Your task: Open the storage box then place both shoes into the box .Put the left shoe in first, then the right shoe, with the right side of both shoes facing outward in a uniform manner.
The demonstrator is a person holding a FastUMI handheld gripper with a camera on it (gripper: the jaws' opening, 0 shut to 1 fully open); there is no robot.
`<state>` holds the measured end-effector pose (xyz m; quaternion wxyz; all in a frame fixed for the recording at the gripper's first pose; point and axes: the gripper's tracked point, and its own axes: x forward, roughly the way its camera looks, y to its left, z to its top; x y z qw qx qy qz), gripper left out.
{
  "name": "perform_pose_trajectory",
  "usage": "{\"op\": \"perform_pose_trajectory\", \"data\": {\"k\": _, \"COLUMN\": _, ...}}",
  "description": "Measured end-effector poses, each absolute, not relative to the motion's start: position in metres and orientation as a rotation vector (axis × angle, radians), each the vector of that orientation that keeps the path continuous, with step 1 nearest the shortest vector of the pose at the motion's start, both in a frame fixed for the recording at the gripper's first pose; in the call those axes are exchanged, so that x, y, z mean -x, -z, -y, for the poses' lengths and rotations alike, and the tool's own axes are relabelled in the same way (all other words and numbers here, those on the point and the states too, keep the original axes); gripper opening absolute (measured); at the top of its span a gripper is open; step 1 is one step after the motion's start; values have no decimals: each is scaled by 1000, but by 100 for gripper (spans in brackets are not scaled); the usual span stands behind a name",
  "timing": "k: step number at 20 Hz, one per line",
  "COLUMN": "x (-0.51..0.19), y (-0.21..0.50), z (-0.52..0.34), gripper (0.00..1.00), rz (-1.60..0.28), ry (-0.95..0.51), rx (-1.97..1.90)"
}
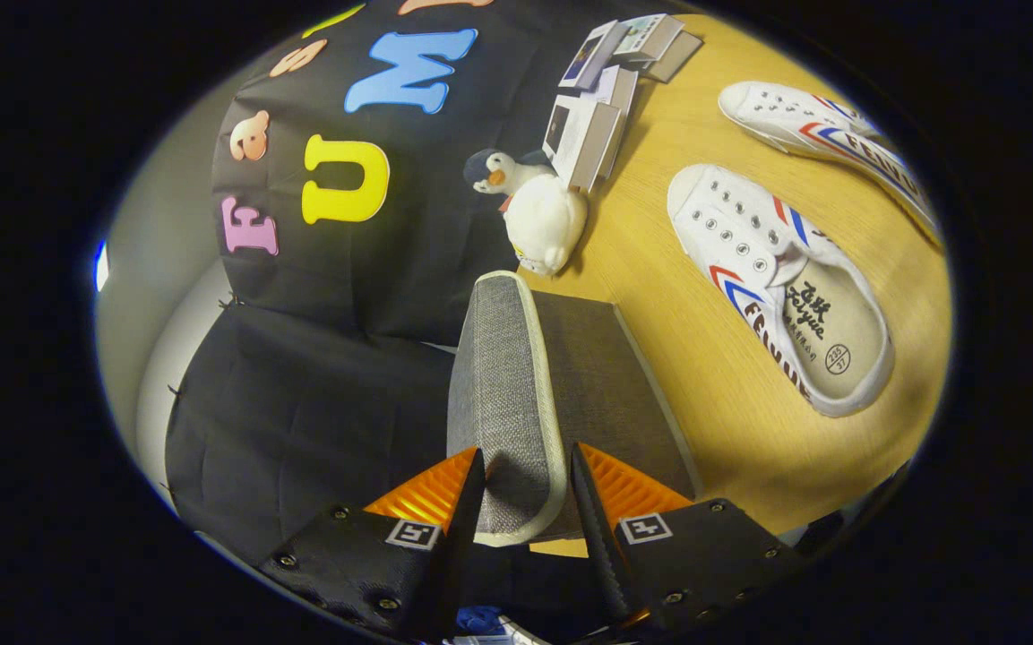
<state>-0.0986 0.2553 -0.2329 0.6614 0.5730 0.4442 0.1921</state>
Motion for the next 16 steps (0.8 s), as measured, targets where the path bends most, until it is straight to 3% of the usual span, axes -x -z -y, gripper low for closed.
{"op": "perform_pose_trajectory", "data": {"k": 5, "x": 95, "y": 237, "z": -258, "gripper": 58, "rz": -1010, "ry": -424, "rx": -1328}}
{"op": "perform_pose_trajectory", "data": {"k": 7, "x": 88, "y": 232, "z": -245, "gripper": 18, "rz": -1012, "ry": -413, "rx": -1374}}
{"op": "perform_pose_trajectory", "data": {"k": 11, "x": 89, "y": 221, "z": -239, "gripper": 17, "rz": -998, "ry": -451, "rx": -1373}}
{"op": "perform_pose_trajectory", "data": {"k": 12, "x": 87, "y": 220, "z": -244, "gripper": 0, "rz": -1000, "ry": -460, "rx": -1364}}
{"op": "perform_pose_trajectory", "data": {"k": 16, "x": 92, "y": 197, "z": -248, "gripper": 0, "rz": -1023, "ry": -535, "rx": -1287}}
